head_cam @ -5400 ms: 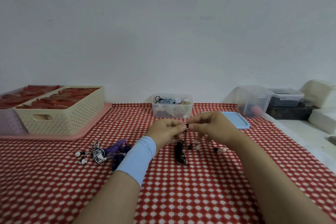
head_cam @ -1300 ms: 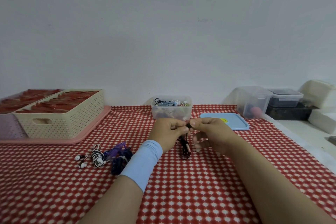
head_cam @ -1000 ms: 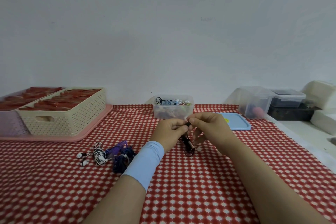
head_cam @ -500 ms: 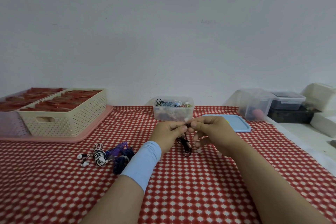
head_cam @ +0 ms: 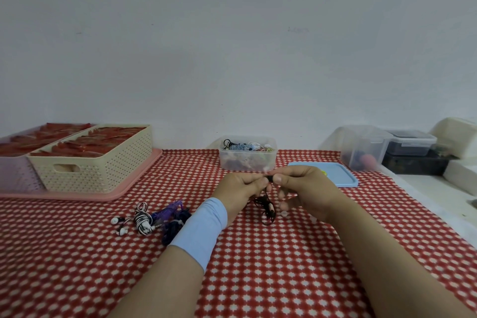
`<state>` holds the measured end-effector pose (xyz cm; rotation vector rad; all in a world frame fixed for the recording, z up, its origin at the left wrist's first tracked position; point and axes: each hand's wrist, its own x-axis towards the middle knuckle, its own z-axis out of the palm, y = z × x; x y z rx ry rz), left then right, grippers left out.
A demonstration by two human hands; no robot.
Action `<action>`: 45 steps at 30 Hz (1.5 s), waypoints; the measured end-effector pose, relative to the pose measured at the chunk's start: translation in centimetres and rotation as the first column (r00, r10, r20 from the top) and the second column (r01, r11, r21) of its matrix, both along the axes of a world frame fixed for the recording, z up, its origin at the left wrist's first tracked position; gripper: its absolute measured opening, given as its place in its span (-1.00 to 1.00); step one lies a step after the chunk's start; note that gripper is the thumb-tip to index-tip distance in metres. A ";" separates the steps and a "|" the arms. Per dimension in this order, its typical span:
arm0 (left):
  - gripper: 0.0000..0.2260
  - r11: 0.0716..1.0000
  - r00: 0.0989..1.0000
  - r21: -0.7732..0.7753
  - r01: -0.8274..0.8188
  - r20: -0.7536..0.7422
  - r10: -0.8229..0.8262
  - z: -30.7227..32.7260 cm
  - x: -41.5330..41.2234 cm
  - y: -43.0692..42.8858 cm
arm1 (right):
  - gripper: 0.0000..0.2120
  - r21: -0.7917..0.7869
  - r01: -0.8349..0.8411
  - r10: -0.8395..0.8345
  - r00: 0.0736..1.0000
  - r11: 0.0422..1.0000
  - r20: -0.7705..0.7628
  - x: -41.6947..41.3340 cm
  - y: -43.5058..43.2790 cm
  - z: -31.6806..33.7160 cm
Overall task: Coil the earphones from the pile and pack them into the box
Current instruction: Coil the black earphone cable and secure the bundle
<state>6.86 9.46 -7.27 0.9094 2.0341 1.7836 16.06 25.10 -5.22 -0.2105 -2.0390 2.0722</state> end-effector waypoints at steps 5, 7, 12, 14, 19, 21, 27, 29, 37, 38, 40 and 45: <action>-0.82 0.999 0.999 0.031 0.013 0.030 -0.014 -0.1 0.1 0.2 | -0.83 0.032 -0.015 0.016 1.000 0.999 -0.021 0.2 0.0 0.1; -0.81 1.000 1.000 0.018 0.007 0.001 -0.007 0.0 0.2 0.1 | -0.84 0.048 -0.004 0.004 1.000 0.999 -0.013 0.2 0.1 0.1; -0.83 0.979 0.975 0.173 0.103 0.180 -0.134 0.1 0.8 0.4 | -0.84 -0.015 -0.047 0.046 0.998 0.999 -0.035 0.3 0.0 0.2; -0.82 0.960 0.944 0.225 0.169 0.243 -0.223 0.4 1.0 0.3 | -0.81 -0.040 -0.104 0.103 0.994 0.994 -0.029 0.5 0.0 0.4; -0.82 0.973 0.971 0.091 0.211 0.094 -0.219 0.3 0.5 -0.3 | -0.76 -0.003 -0.167 0.166 0.985 0.986 0.055 0.8 0.7 0.4; -0.83 0.982 0.982 -0.020 0.190 0.014 -0.190 0.4 0.3 -0.6 | -0.83 0.054 -0.172 0.166 0.981 0.984 0.102 0.9 0.9 0.5; -0.88 0.989 0.992 -0.081 0.122 -0.019 -0.124 0.6 0.1 -0.8 | -0.90 0.173 -0.082 0.072 0.995 0.982 0.062 0.8 0.5 0.7; -0.89 0.988 0.994 -0.130 0.081 -0.056 -0.089 0.6 0.0 -0.8 | -0.92 0.205 -0.013 0.005 0.999 0.979 0.039 0.8 0.1 0.6; -0.87 0.989 0.999 -0.145 -0.044 -0.038 0.039 0.4 -0.2 -0.5 | -0.89 0.382 0.119 -0.107 0.993 0.916 -0.052 0.6 -1.0 0.7; -0.88 0.988 0.998 -0.150 -0.047 -0.035 0.042 0.4 -0.2 -0.5 | -0.87 0.405 0.119 -0.108 0.993 0.906 -0.050 0.6 -1.0 0.7; -0.88 0.983 0.998 -0.173 -0.059 -0.035 0.053 0.4 -0.3 -0.5 | -0.86 0.436 0.108 -0.098 0.994 0.893 -0.045 0.8 -0.9 0.8; -0.88 0.975 0.998 -0.218 -0.046 -0.047 0.036 0.5 -0.2 -0.6 | -0.89 0.513 0.097 -0.096 0.995 0.853 -0.029 0.7 -0.6 0.8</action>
